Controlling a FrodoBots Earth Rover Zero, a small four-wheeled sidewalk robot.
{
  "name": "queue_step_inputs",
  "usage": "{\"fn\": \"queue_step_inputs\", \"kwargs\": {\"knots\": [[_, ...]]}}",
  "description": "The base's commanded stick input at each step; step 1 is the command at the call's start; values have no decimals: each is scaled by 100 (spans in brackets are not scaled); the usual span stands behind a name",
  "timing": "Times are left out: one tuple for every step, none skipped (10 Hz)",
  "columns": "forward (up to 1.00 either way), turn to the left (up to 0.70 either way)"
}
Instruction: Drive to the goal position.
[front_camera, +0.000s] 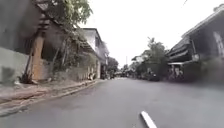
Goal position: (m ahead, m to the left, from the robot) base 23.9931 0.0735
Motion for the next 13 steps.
{"fn": "queue_step_inputs", "kwargs": {"knots": [[70, 0], [70, 0], [70, 0], [70, 0], [70, 0], [70, 0], [70, 0], [70, 0], [70, 0], [70, 0], [70, 0], [70, 0], [70, 0]]}}
